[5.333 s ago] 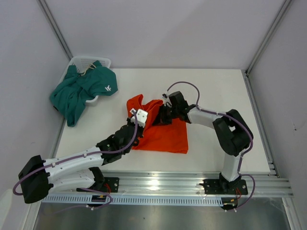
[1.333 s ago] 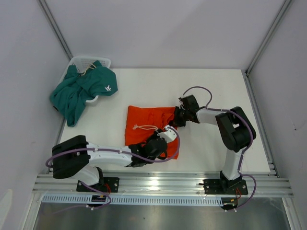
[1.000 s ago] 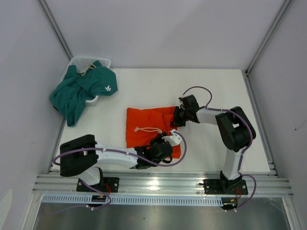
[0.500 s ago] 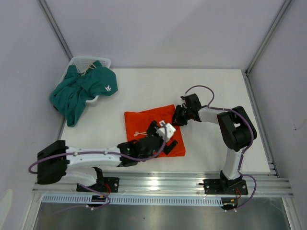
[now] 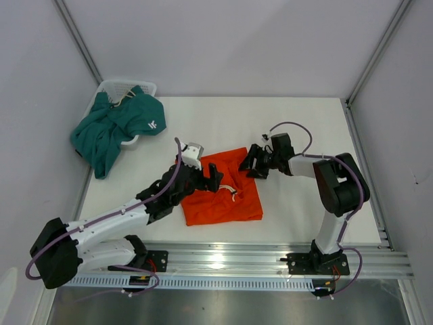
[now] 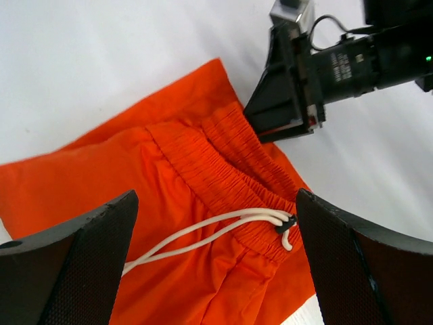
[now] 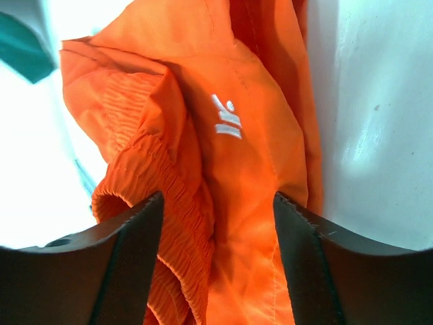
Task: Fold and stack the shorts
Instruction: Fold the shorts
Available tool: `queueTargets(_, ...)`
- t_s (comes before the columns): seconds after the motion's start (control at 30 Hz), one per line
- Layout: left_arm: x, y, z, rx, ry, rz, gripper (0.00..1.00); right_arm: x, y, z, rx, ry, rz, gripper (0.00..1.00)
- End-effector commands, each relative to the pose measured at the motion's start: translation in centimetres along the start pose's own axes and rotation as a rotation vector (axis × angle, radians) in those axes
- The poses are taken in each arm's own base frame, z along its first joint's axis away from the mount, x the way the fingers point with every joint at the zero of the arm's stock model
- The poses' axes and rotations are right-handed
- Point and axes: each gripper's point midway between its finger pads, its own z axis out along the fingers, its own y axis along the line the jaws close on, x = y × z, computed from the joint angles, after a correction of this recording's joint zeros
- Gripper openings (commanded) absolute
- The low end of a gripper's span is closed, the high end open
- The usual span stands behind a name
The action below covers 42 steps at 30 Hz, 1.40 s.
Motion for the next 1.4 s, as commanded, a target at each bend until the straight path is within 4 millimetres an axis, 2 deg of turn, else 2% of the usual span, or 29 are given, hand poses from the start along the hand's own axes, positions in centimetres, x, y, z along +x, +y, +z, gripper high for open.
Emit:
queueTargets(0.0,1.4,0.5,0.3,0.022,0.044,-0.116,0.99,-0.5,3.7,-1.4,-0.183,-0.014,-0.054,0.7)
queueTargets(0.13,2.4,2.1,0.9,-0.003,0.075,-0.155,0.99,0.5,4.3,-1.8,-0.248,0.006,-0.055,0.75)
queueTargets(0.2,2.5,2.1,1.1,0.003,0.086,-0.158,0.99,0.8,5.1,-2.0,-0.299,0.011,-0.054,0.75)
queueTargets(0.23,2.5,2.2,1.3,0.005,0.092,-0.158,0.99,1.3,4.8,-2.0,-0.309,0.022,-0.041,0.75)
queueTargets(0.33,1.9,2.2,1.9,0.01,0.097,-0.174,0.98,1.7,5.6,-2.5,-0.398,0.013,-0.038,0.76)
queueTargets(0.47,3.0,3.1,2.8,-0.015,0.148,-0.187,0.97,2.2,5.9,-3.1,-0.456,0.003,-0.01,0.77)
queueTargets(0.53,2.7,3.1,3.0,-0.005,0.139,-0.203,0.97,2.2,6.0,-3.5,-0.479,-0.011,-0.002,0.78)
queueTargets(0.6,3.5,3.4,3.1,-0.008,0.154,-0.217,0.96,2.2,6.0,-3.5,-0.487,-0.01,0.003,0.79)
queueTargets(0.67,3.5,3.3,3.2,0.003,0.152,-0.221,0.96,2.5,6.1,-3.1,-0.491,0.01,0.0,0.79)
queueTargets(0.73,3.5,3.4,3.4,-0.001,0.154,-0.222,0.96,3.4,5.7,-2.4,-0.464,0.04,-0.008,0.8)
queueTargets(0.8,2.7,3.5,3.6,-0.006,0.146,-0.214,0.95,2.7,5.3,-1.4,-0.389,0.025,-0.036,0.8)
queueTargets(0.83,2.9,3.7,3.6,-0.016,0.159,-0.209,0.95,4.1,4.0,-0.6,-0.304,0.067,-0.054,0.8)
queueTargets(0.9,1.4,3.7,3.9,-0.019,0.141,-0.194,0.95,3.1,3.6,-0.1,-0.227,0.033,-0.092,0.8)
queueTargets(0.93,0.7,3.8,4.2,-0.024,0.139,-0.188,0.94,3.5,3.2,0.1,-0.196,0.049,-0.092,0.79)
queueTargets(0.97,1.1,4.2,4.1,-0.038,0.166,-0.169,0.94,3.3,2.7,0.2,-0.169,0.043,-0.087,0.78)
queueTargets(1.0,-0.8,4.1,4.6,-0.039,0.142,-0.162,0.93,3.3,2.4,0.3,-0.142,0.054,-0.074,0.75)
queueTargets(1.1,0.7,5.7,5.1,-0.098,0.238,-0.114,0.93,3.1,1.7,0.5,-0.101,0.046,-0.074,0.64)
queueTargets(1.13,-0.3,5.9,6.1,-0.104,0.24,-0.096,0.93,2.9,1.6,0.5,-0.091,0.042,-0.075,0.62)
queueTargets(1.17,0.1,5.8,6.2,-0.087,0.267,-0.094,0.92,2.9,1.3,0.5,-0.081,0.039,-0.073,0.58)
queueTargets(1.27,-0.1,6.8,7.6,-0.018,0.283,-0.088,0.81,2.8,1.2,0.5,-0.079,0.037,-0.074,0.42)
queueTargets(1.33,0.5,7.1,8.1,0.019,0.304,-0.025,0.81,2.7,1.0,0.5,-0.071,0.036,-0.079,0.38)
queueTargets(1.37,1.5,7.3,8.7,0.031,0.334,-0.005,0.81,2.8,1.1,0.5,-0.071,0.037,-0.084,0.35)
